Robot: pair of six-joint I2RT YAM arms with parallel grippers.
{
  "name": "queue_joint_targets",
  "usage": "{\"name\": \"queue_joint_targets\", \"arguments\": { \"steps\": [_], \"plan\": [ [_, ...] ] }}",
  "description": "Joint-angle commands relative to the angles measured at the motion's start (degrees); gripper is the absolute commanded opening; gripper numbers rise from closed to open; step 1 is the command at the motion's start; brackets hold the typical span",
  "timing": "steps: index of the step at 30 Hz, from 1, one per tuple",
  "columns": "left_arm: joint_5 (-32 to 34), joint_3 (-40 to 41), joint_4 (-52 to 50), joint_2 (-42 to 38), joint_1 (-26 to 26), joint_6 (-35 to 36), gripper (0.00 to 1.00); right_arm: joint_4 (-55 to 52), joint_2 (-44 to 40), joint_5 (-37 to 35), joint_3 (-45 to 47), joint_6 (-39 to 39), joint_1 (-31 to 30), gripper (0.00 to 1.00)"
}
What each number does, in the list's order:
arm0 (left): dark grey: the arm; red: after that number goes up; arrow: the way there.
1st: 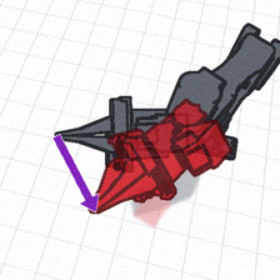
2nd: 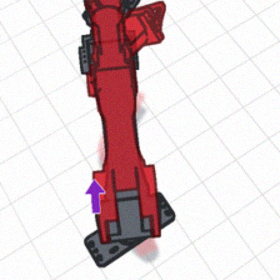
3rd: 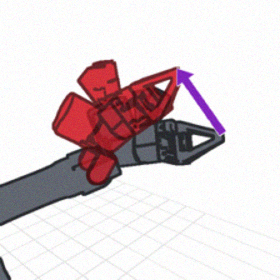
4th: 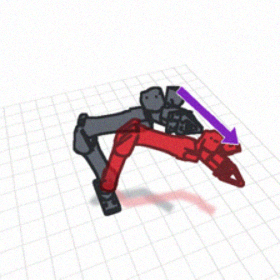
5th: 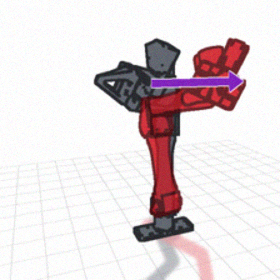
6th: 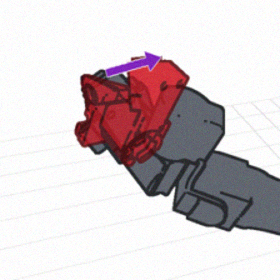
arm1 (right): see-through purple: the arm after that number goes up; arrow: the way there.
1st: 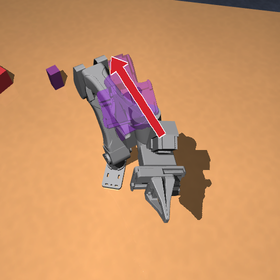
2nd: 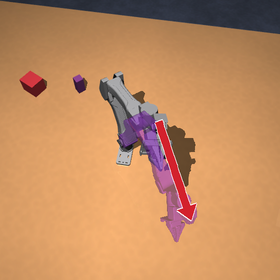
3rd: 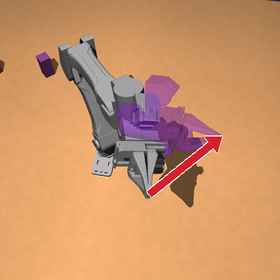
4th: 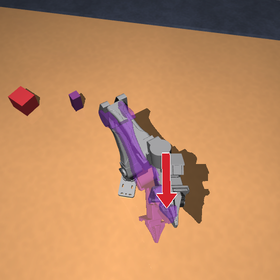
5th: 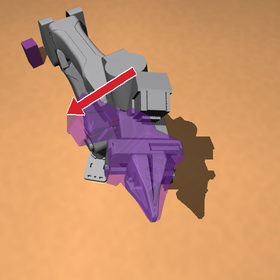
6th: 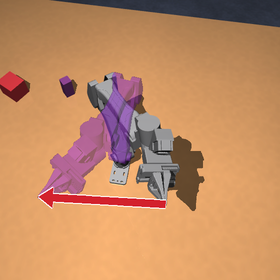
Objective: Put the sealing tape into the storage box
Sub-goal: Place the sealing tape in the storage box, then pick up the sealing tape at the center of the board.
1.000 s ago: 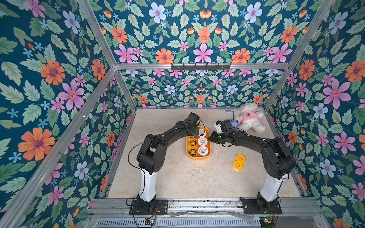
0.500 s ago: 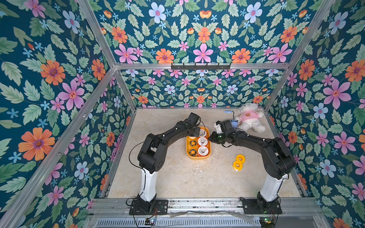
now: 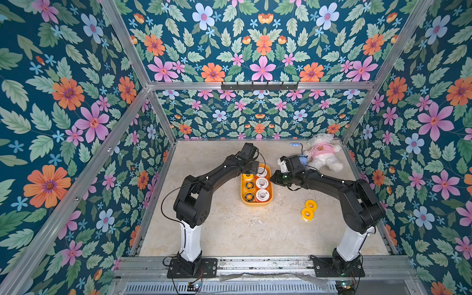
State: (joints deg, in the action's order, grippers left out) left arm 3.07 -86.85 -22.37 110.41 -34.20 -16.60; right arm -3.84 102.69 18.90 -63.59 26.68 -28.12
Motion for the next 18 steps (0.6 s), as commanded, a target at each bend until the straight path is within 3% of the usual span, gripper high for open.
{"name": "queue_joint_targets", "arguments": {
  "steps": [1,7,18],
  "plan": [
    [-0.20,1.36,0.32,-3.18,0.09,-0.10,0.70,-0.56,-2.44,-3.41,0.62,-0.92,-0.06,0.24],
    [0.69,9.20,2.96,-12.49,0.22,-1.92,0.70,-2.72,-9.19,-10.87,3.60,-1.28,0.00,0.31],
    [2.74,22.93,6.59,-28.19,0.62,-8.00,0.70,-7.92,-22.03,-22.50,13.92,0.17,0.91,0.32]
  ]
}}
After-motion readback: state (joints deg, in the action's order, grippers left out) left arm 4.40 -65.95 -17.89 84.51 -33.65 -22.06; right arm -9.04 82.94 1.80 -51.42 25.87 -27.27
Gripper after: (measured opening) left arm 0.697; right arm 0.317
